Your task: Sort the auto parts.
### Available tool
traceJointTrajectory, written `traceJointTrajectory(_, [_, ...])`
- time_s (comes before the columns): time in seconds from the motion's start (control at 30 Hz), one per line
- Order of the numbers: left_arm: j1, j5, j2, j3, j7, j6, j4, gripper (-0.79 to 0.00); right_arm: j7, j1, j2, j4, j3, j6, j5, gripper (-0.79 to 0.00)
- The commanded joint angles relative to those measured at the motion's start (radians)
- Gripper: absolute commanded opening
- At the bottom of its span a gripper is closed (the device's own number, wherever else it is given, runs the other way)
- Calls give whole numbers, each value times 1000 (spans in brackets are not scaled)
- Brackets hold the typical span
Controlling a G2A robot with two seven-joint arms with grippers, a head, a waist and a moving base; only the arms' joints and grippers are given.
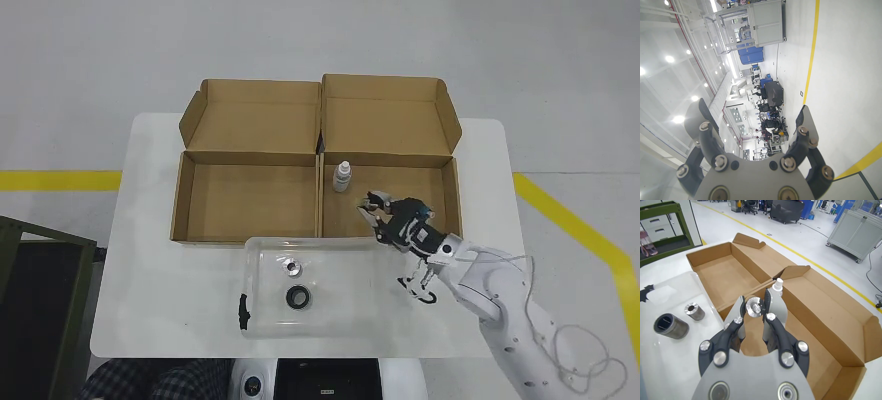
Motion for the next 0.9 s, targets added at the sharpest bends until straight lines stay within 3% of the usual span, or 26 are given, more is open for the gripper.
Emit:
traceJointTrajectory(0.0, [0,0,0,0,0,0,0,0,33,24,-1,16,-3,2,-1,-785])
traceJointTrajectory(0.87, [0,0,0,0,0,0,0,0,313,353,-46,332,-190,14,-46,-785])
